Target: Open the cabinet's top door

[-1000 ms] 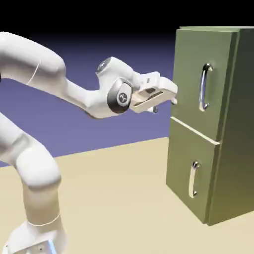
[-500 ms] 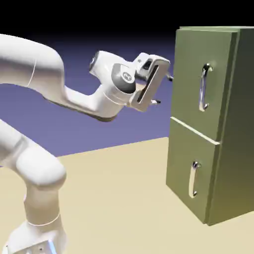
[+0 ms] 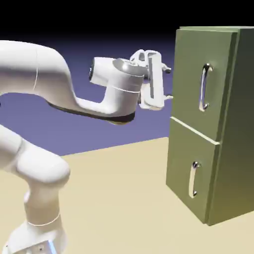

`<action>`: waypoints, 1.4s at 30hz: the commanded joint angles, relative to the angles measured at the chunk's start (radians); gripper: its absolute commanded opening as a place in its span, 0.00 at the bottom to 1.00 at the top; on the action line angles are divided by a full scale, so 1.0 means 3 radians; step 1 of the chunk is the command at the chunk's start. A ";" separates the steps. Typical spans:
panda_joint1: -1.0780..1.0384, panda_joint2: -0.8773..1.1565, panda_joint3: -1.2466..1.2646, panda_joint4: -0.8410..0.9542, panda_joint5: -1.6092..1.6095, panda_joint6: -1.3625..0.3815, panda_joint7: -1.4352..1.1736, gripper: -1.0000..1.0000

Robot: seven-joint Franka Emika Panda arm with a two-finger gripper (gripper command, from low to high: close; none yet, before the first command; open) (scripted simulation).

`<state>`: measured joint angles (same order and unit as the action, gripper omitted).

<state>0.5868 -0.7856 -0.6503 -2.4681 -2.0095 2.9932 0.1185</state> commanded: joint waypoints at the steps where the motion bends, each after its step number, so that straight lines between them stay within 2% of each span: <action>1: 0.0042 -0.0016 -0.0047 0.0025 -0.0145 -0.0003 -0.0045 1.00; 19: 0.0788 -0.0296 -0.0891 0.0469 -0.2755 -0.0060 -0.0853 1.00; 21: 0.0820 -0.0308 -0.0928 0.0488 -0.2866 -0.0062 -0.0888 1.00; 26: 0.1420 -0.0030 -0.1327 0.0906 -0.2959 -0.0167 -0.0801 1.00; 27: 0.1420 -0.0030 -0.1327 0.0906 -0.2959 -0.0167 -0.0801 0.00; 34: 0.0695 0.0266 -0.0738 0.0633 -0.2907 -0.0339 -0.0353 0.00; 42: -0.0266 0.0208 0.0153 0.0066 -0.1953 -0.0773 -0.0802 0.00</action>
<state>0.5069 -0.7233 -0.6046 -2.4479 -2.5962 2.7605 -0.1219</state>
